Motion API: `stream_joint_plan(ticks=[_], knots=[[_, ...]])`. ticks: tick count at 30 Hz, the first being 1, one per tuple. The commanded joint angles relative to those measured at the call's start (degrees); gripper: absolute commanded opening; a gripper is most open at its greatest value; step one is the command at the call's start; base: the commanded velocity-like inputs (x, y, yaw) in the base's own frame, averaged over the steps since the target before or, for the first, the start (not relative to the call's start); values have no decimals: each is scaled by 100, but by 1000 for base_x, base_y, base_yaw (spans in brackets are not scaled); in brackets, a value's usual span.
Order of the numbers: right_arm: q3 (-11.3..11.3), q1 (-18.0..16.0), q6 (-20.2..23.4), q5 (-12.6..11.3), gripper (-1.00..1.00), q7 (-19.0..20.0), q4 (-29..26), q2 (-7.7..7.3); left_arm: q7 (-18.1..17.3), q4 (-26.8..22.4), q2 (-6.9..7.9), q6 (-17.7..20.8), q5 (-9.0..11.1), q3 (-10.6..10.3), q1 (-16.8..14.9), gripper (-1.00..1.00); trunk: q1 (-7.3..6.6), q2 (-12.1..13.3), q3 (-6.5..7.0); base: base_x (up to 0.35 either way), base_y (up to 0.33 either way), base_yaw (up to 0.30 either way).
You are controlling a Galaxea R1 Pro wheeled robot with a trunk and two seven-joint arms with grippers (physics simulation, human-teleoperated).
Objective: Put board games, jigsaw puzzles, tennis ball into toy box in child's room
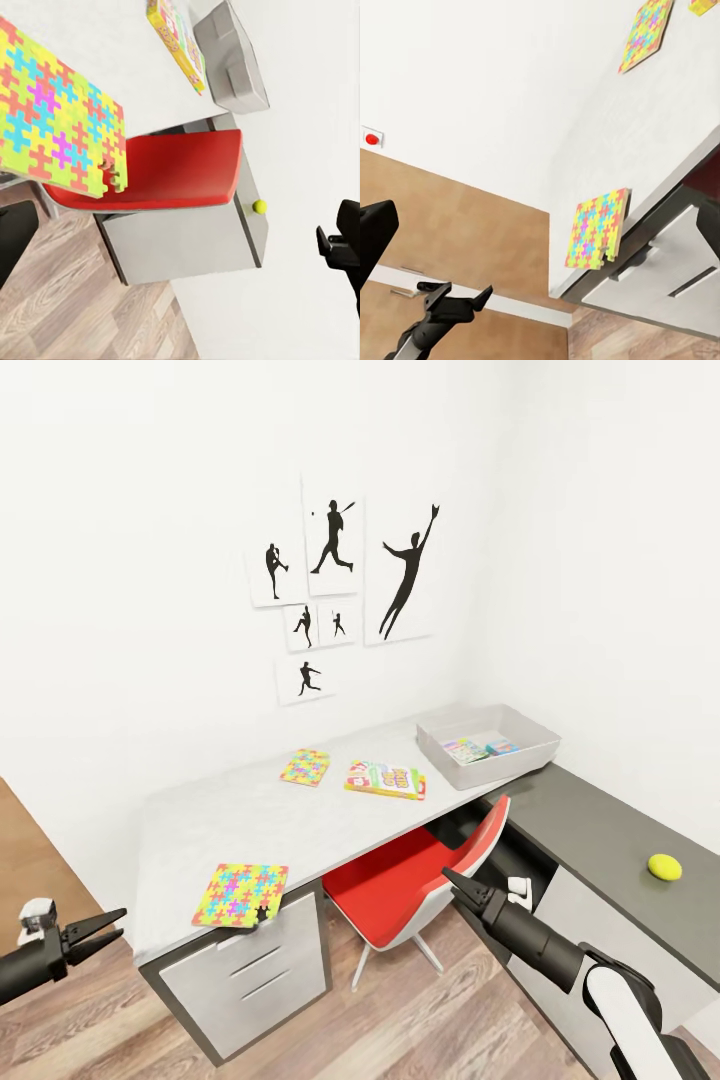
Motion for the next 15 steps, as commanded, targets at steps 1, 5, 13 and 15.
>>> stream_joint_plan(ticks=[1, 5, 13, 15], knots=[[-8, -5, 39, -17, 100, 4, 1, 1, 43, 1, 1, 59, 10, 14, -6, 100, 3, -10, -11, 0, 0, 0], [-8, -4, 39, -16, 100, 4, 26, 1, 223, 3, -5, 59, 15, 43, -12, 100, 3, -10, -11, 0, 0, 0], [-8, -5, 34, -11, 100, 3, 47, 1, 464, 179, -15, 79, 18, 66, -45, 100, 3, -10, -11, 0, 0, 0], [-8, -4, 33, -9, 100, 0, 46, 1, 518, 295, -16, 83, 19, 66, -52, 100, 3, -10, -11, 0, 0, 0]])
